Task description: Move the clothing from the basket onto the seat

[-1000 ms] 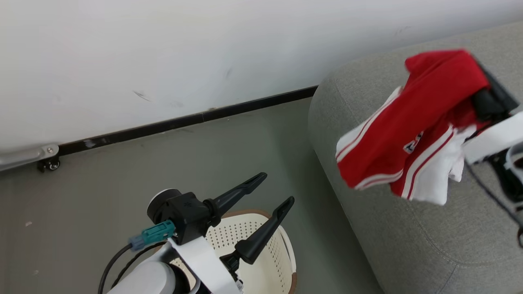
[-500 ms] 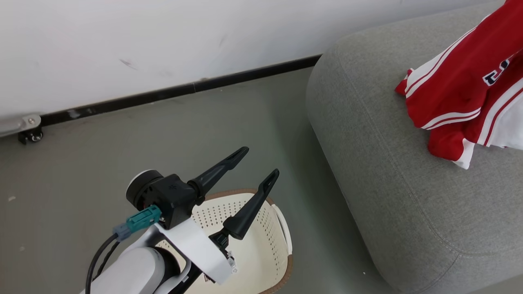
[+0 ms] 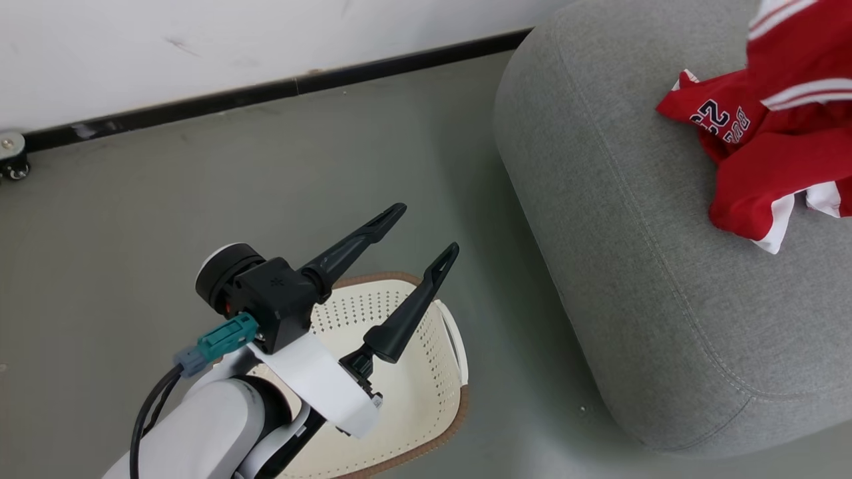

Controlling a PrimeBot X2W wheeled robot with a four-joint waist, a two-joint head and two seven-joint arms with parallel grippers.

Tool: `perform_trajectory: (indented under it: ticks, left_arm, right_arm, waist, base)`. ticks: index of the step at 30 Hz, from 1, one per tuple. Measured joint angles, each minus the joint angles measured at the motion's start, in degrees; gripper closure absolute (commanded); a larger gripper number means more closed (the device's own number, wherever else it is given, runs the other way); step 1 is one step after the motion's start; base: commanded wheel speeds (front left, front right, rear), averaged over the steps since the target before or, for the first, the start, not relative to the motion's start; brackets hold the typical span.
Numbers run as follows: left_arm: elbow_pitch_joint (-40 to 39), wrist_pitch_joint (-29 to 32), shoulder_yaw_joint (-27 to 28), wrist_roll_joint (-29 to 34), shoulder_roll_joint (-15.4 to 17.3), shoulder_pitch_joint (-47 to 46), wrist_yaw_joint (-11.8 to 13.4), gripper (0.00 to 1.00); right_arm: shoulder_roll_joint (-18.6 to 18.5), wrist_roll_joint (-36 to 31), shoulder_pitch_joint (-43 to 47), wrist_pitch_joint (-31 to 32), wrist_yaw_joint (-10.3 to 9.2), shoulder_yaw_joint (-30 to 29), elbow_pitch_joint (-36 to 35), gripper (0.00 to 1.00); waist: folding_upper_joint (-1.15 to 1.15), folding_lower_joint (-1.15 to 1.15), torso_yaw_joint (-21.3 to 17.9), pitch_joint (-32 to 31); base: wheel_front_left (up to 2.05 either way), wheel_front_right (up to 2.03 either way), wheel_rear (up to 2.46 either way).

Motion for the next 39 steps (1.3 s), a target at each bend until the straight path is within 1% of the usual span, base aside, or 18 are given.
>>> perform_trajectory:
  ticks: [3,11,17,20,30,38,39]
  left_arm:
    - [-0.3,0.4,0.2,0.2,0.3,-0.1,0.1,0.00]
    - [-1.0,1.0,0.5,1.1,1.0,-1.7,0.4,0.00]
    - [-1.5,1.0,0.8,1.4,1.4,-2.2,0.6,0.00]
    - [-1.7,1.4,0.9,1.6,1.5,-2.9,0.7,0.00]
    - [-1.7,1.1,1.6,2.7,2.3,-3.6,0.7,0.00]
    - [-0.5,0.4,1.5,3.1,2.5,-3.7,0.7,0.00]
    - [-0.4,0.3,1.4,3.1,2.5,-3.7,0.7,0.00]
  right_arm:
    - [1.4,0.0,1.5,0.0,0.00,0.1,2.7,1.00]
    - [6.2,0.0,9.9,-0.9,0.00,-0.5,10.7,1.00]
    - [8.6,-0.6,13.4,-2.5,0.00,-1.6,15.1,1.00]
    - [10.2,-0.6,14.6,-4.4,0.00,-2.2,17.5,1.00]
    - [13.5,-1.2,16.3,-7.6,0.00,-2.8,20.8,1.00]
    - [13.8,-2.3,17.0,-9.9,0.00,-2.7,22.8,1.00]
    - [13.8,-2.3,17.0,-10.2,0.00,-2.7,23.0,0.95]
  waist:
    - [0.00,0.00,-0.1,1.3]
    - [0.00,0.00,-0.3,4.4]
    - [0.00,0.00,-0.4,6.4]
    - [0.00,0.00,-0.5,7.6]
    - [0.00,0.00,-1.0,9.5]
    - [0.00,0.00,-1.6,9.2]
    - [0.00,0.00,-1.6,9.1]
  base:
    - [0.00,0.00,0.00]
    - [0.00,0.00,0.00]
    - [0.00,0.00,0.00]
    - [0.00,0.00,0.00]
    - [0.00,0.00,0.00]
    - [0.00,0.00,0.00]
    - [0.00,0.00,0.00]
